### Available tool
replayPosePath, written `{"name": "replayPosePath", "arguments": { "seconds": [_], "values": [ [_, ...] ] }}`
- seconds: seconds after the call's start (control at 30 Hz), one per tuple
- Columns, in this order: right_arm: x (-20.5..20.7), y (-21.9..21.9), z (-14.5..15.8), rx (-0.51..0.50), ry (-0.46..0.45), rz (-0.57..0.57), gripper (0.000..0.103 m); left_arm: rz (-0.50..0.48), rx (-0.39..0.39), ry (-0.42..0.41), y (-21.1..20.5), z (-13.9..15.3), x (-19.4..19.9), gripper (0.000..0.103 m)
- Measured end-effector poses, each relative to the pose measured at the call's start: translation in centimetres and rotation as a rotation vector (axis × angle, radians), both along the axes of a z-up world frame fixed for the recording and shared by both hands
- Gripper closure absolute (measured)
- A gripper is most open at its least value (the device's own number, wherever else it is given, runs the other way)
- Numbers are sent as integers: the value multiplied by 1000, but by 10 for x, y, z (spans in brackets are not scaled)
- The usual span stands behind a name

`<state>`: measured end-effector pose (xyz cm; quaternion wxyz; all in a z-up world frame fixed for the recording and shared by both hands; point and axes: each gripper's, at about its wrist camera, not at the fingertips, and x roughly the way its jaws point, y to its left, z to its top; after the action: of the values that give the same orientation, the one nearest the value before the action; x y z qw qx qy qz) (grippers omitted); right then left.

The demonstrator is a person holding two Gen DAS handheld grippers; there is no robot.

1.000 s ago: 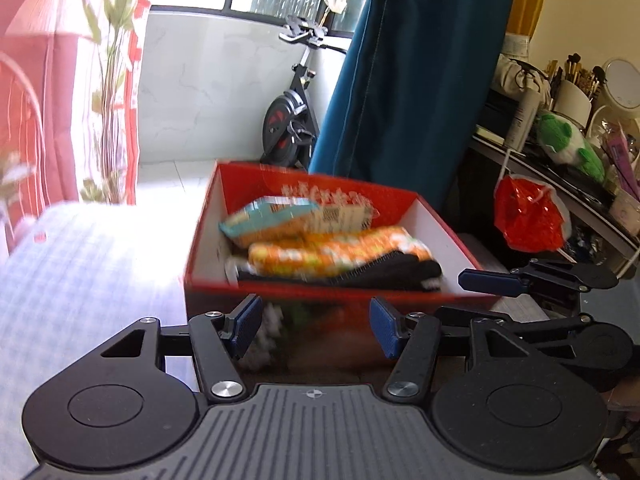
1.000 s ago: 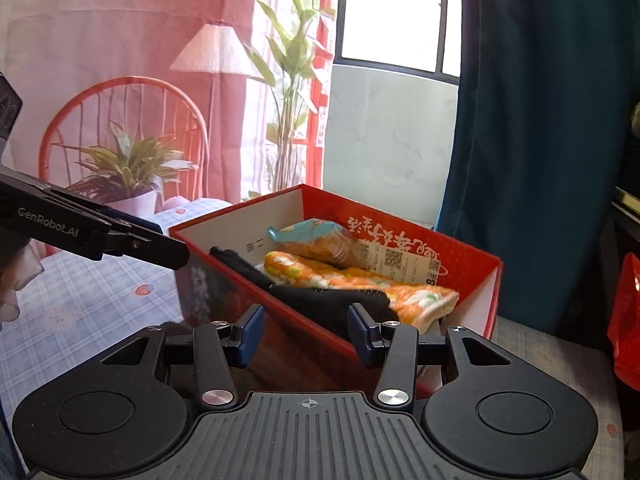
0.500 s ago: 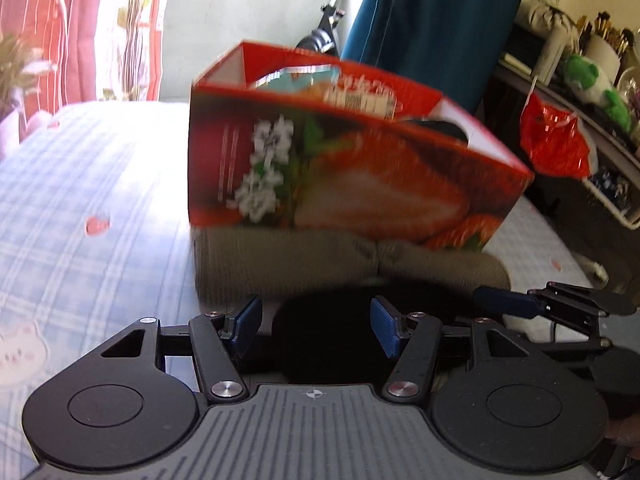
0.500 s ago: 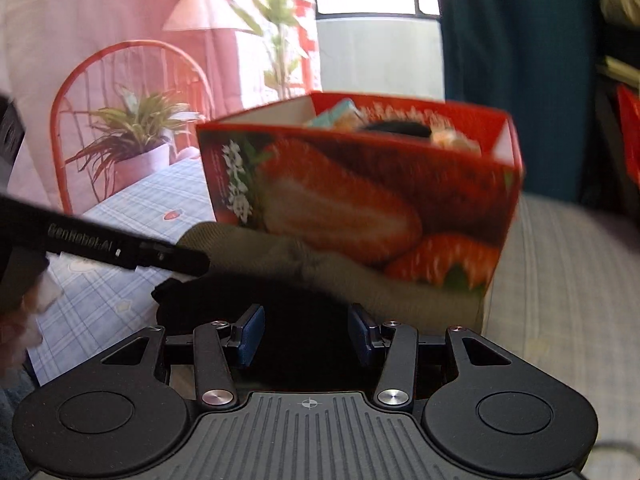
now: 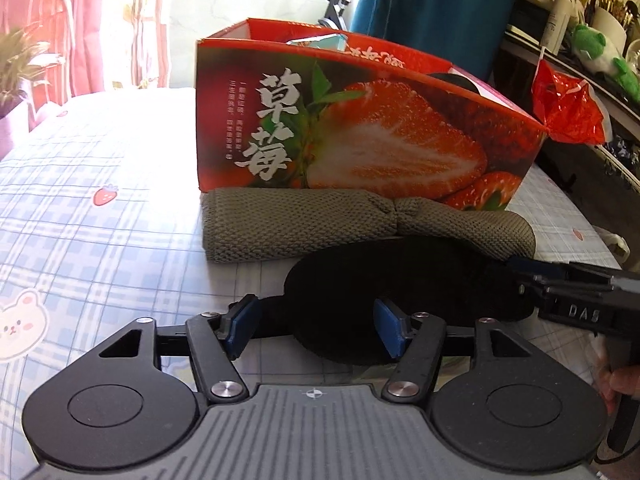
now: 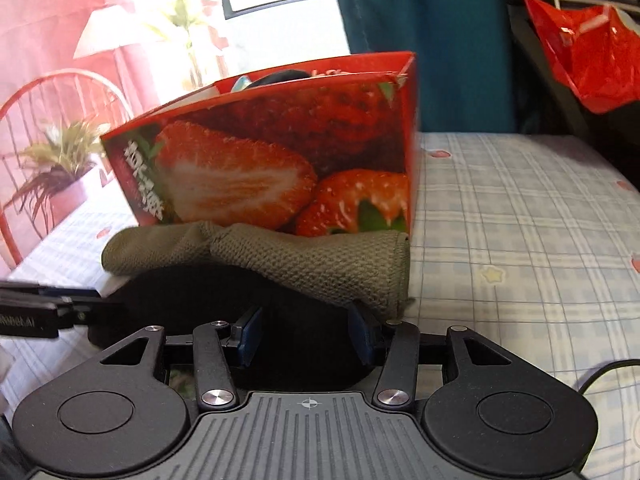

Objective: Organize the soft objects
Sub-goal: 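Move both open tools to the black eye mask beside the box, then close the left tool on the black eye mask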

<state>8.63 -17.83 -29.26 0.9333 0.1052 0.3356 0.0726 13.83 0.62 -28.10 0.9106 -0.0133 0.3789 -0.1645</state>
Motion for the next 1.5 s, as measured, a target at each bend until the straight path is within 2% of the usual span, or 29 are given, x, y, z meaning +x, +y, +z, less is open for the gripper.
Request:
{"name": "replayPosePath", "arguments": {
  "seconds": [0.23,0.43,0.57,0.77,0.83,0.93,1.1,1.37,1.5],
  "values": [
    [-12,17,-4,-94,-29,54,58,55,-29,-32,11,1,-9,30],
    [-17,18,-2,-97,-31,70,58,69,-37,-71,16,-2,-15,27],
    [-17,18,-2,-102,-34,77,58,76,-27,-49,15,-7,-12,25],
    [-19,19,-2,-102,-42,106,58,75,-2,-55,13,-13,-12,14],
    [-20,21,-2,-109,-45,124,58,71,6,-52,11,-14,-12,4],
    [-20,24,-2,-129,-48,131,58,64,2,-52,10,-16,-11,0],
    [-19,23,-2,-116,-47,132,58,67,46,-67,3,-18,-12,0],
    [-20,23,-2,-112,-48,131,58,66,30,-67,6,-18,-13,0],
    [-20,23,-2,-111,-48,132,58,76,-33,-70,14,-17,-14,0]
  ]
}}
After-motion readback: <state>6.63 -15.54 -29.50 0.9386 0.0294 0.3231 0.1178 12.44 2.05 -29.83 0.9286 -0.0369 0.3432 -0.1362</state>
